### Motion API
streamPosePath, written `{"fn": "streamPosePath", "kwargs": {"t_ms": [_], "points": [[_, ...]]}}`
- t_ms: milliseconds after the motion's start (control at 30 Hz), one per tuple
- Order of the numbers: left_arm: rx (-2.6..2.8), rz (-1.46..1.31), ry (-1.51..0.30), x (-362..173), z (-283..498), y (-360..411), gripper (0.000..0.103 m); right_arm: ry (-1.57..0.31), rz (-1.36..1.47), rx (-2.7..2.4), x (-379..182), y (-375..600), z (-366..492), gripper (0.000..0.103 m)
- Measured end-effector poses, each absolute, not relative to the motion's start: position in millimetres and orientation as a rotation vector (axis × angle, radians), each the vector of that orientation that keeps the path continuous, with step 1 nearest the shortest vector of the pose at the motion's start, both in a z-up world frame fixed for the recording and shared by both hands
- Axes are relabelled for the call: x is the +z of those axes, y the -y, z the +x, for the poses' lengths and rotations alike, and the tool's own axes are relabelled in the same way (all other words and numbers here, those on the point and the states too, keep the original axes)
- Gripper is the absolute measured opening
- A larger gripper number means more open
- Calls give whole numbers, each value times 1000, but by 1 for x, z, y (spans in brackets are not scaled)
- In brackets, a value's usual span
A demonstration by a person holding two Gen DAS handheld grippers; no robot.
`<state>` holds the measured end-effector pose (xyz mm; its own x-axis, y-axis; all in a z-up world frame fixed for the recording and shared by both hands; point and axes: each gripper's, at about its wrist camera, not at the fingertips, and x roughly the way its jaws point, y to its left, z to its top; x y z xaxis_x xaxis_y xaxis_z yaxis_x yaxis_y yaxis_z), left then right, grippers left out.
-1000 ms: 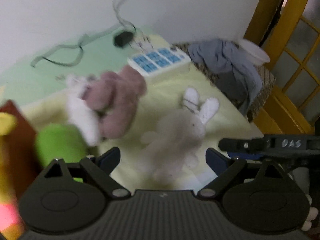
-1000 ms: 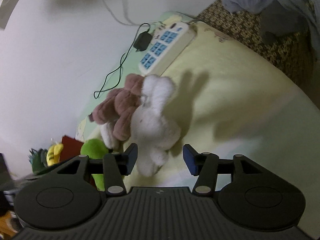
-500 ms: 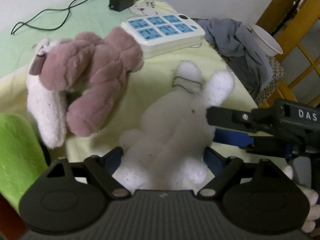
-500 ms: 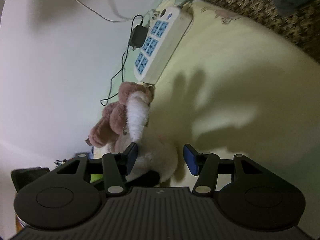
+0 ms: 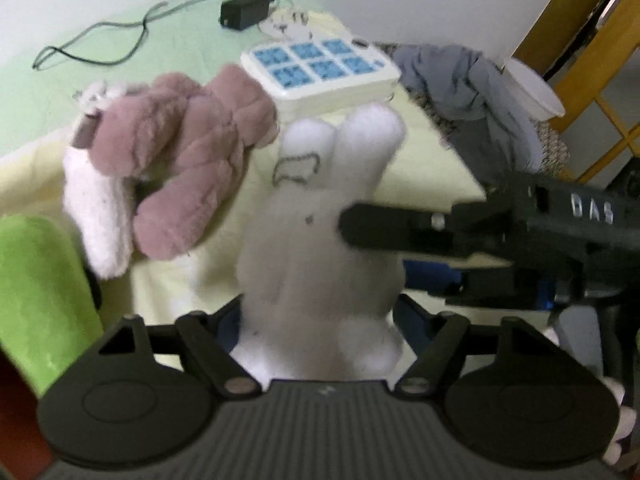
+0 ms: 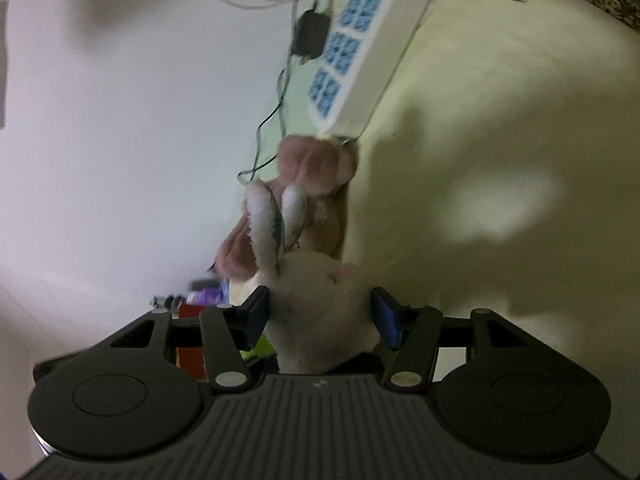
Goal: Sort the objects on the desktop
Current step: 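Close both grippers on the white bunny plush and lift it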
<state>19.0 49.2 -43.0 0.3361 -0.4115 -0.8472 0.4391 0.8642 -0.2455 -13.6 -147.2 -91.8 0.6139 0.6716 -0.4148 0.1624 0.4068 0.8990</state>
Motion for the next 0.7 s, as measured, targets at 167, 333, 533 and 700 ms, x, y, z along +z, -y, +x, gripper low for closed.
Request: {"fn": "streamPosePath", "kwargs": {"t_ms": [167,333,533,700], "points": [[-601,-16,-1050,-21,-5,-60,76,-853,1099,428,-70,148,-40,58],[-623,-9,-921,20,-34,-84,76,-770,1073,466,-37,137,-64,58],[-594,-69,-790,70,-56,-152,76,-667,1038,548,12,92,-72,57],[-523,-92,-715,96,-69,-215,76,-629,978,649,45,39,-72,58]]}}
